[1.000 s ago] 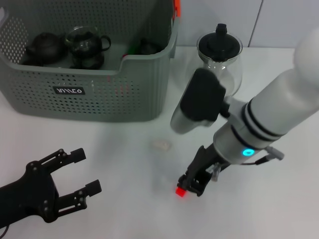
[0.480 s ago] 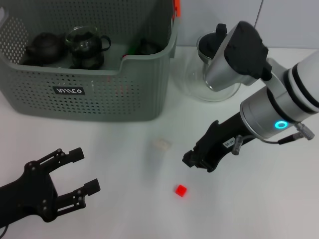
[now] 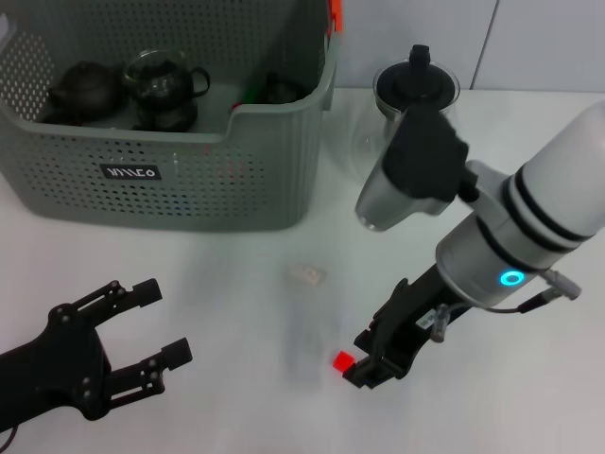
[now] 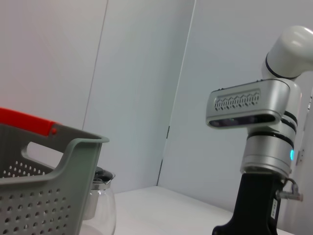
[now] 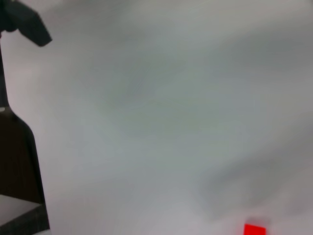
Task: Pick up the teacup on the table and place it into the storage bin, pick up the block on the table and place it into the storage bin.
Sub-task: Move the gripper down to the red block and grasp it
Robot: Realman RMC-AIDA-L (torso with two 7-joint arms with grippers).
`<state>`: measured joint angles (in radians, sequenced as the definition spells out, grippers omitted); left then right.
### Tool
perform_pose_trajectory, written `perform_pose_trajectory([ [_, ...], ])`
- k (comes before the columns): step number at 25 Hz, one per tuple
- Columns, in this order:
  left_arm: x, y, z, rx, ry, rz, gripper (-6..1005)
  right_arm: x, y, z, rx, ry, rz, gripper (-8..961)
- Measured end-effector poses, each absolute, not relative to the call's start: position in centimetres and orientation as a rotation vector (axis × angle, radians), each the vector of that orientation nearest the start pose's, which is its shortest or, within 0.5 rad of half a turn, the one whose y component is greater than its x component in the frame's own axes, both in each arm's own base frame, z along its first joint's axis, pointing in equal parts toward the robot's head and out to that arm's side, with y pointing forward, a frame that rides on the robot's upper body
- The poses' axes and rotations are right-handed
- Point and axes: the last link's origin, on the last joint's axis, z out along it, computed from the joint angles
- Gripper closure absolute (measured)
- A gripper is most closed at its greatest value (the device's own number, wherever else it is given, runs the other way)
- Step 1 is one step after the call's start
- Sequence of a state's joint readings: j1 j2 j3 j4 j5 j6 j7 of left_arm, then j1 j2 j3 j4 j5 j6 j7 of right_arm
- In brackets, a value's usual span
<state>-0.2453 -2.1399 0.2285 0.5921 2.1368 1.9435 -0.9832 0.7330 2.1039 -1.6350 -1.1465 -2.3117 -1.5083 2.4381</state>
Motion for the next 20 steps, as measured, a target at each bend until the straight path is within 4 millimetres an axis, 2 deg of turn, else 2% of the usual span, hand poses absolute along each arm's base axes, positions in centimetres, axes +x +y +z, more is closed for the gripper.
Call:
perform_pose_trajectory([
  [2,-32.1,20.1,1.2,-2.474,-0.559,-1.041,174,13.2,32.3,-8.5,-3.031,0.653,-0.535,528],
  [11,-32.1,20.1,1.2,-2.474,-0.558,-1.041,174,13.9,32.7,-10.5,-2.977,0.659,-0.564,505],
  [20,-32.1,20.1,1.2,-2.474,-0.559,-1.041,175,14.1,32.8,-11.5,-2.956,0.624,-0.581,500],
])
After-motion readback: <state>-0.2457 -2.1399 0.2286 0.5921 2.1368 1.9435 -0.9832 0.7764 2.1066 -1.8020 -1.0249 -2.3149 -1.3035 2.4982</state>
